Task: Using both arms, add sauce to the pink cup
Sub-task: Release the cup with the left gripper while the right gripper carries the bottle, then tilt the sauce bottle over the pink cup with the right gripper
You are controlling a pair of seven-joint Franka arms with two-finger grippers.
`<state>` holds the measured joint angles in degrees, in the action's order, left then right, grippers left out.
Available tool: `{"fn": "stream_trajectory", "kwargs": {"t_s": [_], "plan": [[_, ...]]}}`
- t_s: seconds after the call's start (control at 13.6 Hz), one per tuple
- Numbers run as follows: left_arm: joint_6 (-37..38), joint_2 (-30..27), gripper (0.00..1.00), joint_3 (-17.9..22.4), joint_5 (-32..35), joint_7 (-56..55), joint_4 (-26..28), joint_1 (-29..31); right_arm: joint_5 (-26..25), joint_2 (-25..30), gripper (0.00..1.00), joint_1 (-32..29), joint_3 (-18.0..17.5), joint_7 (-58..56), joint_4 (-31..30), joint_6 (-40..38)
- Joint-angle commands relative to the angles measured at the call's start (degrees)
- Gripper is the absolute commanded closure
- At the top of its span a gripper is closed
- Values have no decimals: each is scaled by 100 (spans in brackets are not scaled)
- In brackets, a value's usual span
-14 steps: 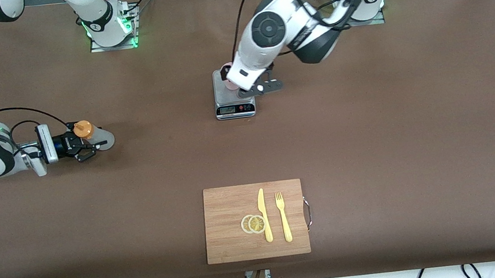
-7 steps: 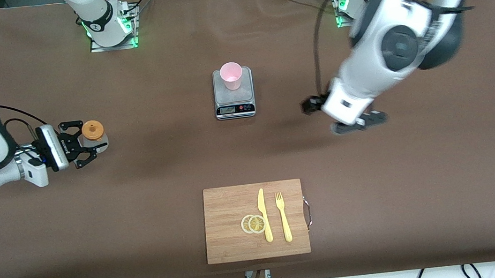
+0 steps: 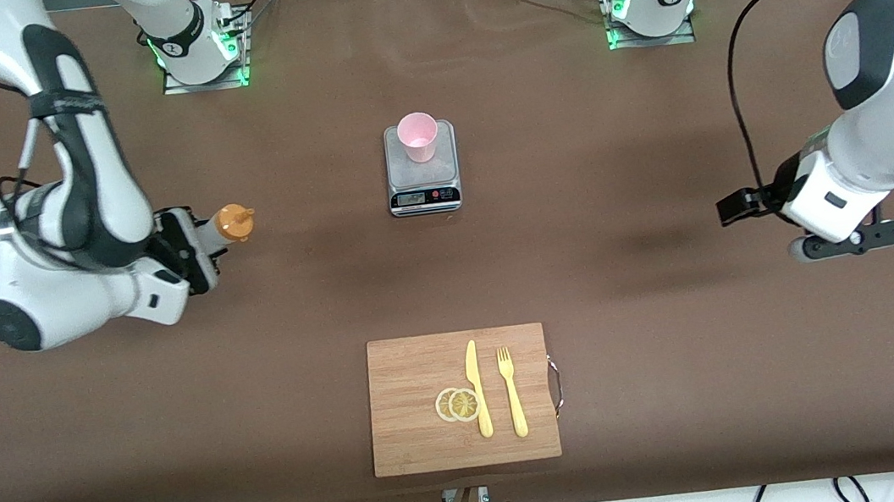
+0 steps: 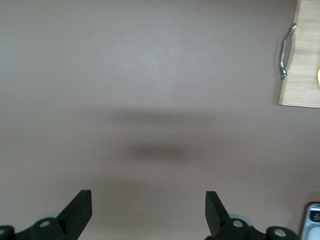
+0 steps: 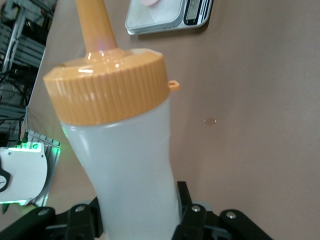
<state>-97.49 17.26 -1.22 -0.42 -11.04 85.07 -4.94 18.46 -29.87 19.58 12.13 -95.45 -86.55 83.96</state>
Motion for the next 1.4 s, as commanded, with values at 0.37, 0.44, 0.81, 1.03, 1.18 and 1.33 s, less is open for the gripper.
{"fn": "stream_trajectory", "kwargs": {"t_s": [0.37,0.44,0.81,1.03,1.18,1.33], "plan": [[326,-250,0,-115,103,559,-140,599,-1309,34,47,1652,-150,2537,489,-424],[405,-250,0,-107,112,559,-261,599,-1467,34,47,1889,-150,2836,490,-520],[801,-539,0,-159,173,769,-359,494,-2064,-36,47,2707,-176,3883,481,-899],[811,-627,0,-186,165,867,-359,573,-2127,-106,46,2858,-229,4306,481,-1058],[811,-637,0,-177,112,876,-351,643,-2232,-159,46,2954,-325,4446,472,-1075],[811,-663,0,-186,94,893,-272,722,-2277,-203,46,3060,-369,4675,411,-1223]]}}
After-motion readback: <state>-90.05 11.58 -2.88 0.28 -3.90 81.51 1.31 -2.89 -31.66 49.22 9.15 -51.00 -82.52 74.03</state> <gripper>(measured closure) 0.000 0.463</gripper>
